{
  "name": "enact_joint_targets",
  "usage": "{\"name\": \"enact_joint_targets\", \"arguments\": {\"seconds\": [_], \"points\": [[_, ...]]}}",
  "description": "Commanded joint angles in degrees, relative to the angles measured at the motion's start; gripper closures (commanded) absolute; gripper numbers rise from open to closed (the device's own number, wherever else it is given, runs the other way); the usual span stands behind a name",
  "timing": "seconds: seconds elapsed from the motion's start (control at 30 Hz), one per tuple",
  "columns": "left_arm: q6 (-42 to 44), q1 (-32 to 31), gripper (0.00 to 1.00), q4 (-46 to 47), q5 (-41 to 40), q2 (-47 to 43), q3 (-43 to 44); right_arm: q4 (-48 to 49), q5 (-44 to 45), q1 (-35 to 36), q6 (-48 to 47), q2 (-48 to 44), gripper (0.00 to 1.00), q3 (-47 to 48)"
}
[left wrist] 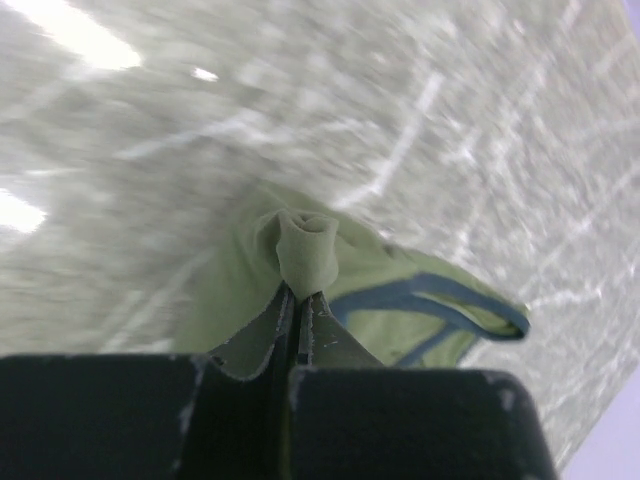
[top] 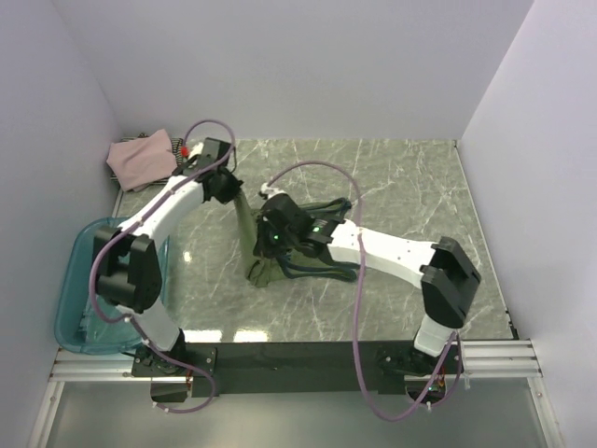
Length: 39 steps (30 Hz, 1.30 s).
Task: Fold and stack the tank tops
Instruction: Fold the tank top
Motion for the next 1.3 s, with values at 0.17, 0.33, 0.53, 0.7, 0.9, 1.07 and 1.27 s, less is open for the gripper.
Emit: {"name": "enact_joint_targets", "arguments": {"seconds": [0.17, 0.33, 0.53, 0.7, 0.9, 1.07, 1.27], "points": [[-0.6, -5.8, 0.99, 1.0, -1.1, 7.1, 14.7, 4.9, -2.7, -3.7, 3.9, -11.8, 1.00, -8.2], [-1.2, -8.5, 0.99, -0.2, -0.6, 11.9, 21.8, 6.3, -2.3, -6.6, 4.8, -17.0, 1.00, -13.6], [-1.8, -11.3, 0.99, -0.5, 0.4, 17.2, 27.2, 7.0, -2.0, -9.6, 5.5, -22.2, 1.00, -19.4], [-2.3, -13.4, 0.99, -0.7, 0.9, 20.9, 32.1, 7.3, -1.6, -12.6, 5.7, -26.2, 1.00, -23.1], [-2.8, -15.3, 0.99, -0.3, 2.2, 25.5, 37.3, 7.5, -1.0, -15.0, 6.2, -29.8, 1.00, -27.4], [-2.7, -17.3, 0.99, 0.8, 4.0, 30.0, 41.7, 8.0, 0.1, -16.3, 7.4, -32.9, 1.00, -31.8], [-3.4, -19.3, 0.99, 3.6, 6.2, 34.3, 44.0, 8.8, 1.5, -17.5, 9.1, -36.7, 1.00, -36.8]]}}
